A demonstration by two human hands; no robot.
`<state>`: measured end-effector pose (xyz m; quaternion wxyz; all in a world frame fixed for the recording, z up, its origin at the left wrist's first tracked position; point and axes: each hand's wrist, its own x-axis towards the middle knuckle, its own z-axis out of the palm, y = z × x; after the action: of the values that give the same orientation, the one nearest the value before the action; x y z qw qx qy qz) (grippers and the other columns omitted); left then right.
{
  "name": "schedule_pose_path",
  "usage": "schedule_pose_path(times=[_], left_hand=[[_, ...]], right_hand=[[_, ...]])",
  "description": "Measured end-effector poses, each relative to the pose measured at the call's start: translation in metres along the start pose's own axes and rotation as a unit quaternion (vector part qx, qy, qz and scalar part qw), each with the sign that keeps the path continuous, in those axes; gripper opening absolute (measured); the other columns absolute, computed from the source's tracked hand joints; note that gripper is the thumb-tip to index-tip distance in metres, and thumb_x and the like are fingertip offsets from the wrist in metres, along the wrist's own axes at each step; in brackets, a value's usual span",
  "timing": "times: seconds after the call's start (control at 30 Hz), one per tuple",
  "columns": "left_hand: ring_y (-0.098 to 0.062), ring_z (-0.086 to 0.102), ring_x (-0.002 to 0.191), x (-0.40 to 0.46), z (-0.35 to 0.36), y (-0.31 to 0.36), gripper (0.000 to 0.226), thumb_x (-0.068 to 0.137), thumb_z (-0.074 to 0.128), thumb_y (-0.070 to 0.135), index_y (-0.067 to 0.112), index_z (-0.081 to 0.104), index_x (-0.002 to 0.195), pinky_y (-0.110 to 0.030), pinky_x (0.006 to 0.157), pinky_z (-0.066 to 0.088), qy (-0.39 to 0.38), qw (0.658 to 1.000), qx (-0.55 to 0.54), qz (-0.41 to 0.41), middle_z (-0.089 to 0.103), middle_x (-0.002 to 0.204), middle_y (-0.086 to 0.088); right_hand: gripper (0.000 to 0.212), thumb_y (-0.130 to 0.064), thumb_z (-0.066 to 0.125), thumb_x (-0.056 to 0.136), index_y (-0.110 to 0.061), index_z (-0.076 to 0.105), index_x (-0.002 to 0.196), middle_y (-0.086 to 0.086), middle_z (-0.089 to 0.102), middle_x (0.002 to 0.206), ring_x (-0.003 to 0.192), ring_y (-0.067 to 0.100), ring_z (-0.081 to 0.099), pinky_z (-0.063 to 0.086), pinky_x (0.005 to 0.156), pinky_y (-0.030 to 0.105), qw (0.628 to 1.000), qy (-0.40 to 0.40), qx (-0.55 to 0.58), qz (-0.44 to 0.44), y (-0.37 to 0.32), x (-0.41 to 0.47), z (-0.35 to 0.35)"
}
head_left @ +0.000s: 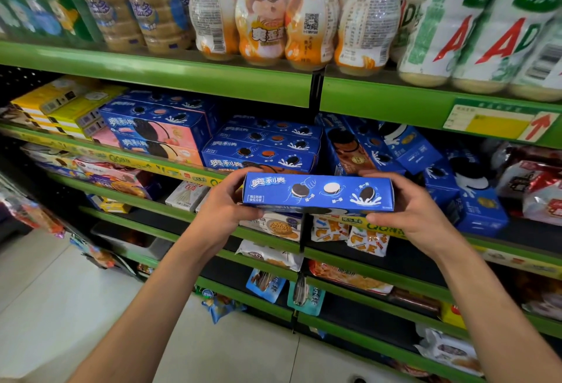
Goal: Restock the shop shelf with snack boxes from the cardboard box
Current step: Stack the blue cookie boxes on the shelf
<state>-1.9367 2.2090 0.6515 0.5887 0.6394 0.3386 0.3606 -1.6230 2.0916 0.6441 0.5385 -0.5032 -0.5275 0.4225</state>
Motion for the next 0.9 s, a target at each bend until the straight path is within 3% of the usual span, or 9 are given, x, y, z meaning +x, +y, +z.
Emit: schedule_pose_path(times=[0.63, 0.9], left_hand=[[-0.005, 0.064, 0.102, -0.0005, 0.0015, 0.0053, 0.064, 0.065, 0.07, -0.005, 0.041, 0.067, 0.109, -0.021, 0.072, 0.055, -0.008, 1.0, -0.013, 0.002, 0.07, 0.108, 0.01], [-0.012, 0.067, 0.1, -0.0001, 0.0013, 0.0063, 0.068, 0.074, 0.064, -0.019, 0.037, 0.066, 0.113, -0.022, 0.072, 0.055, -0.004, 0.999, -0.043, -0.026, 0.071, 0.107, 0.006]], right_hand=[[0.064, -0.015, 0.086, 0.058, -0.039, 0.067, 0.114, -0.002, 0.071, 0.11, 0.103, 0.016, 0.067, 0.057, 0.079, 0.025, 1.0, -0.004, -0.005, 0.008, -0.003, 0.0024, -0.0003], [0.071, -0.025, 0.093, 0.059, -0.039, 0.063, 0.122, -0.002, 0.071, 0.113, 0.105, 0.019, 0.068, 0.058, 0.08, 0.027, 1.0, 0.002, -0.006, 0.011, -0.0026, 0.0025, -0.0014]])
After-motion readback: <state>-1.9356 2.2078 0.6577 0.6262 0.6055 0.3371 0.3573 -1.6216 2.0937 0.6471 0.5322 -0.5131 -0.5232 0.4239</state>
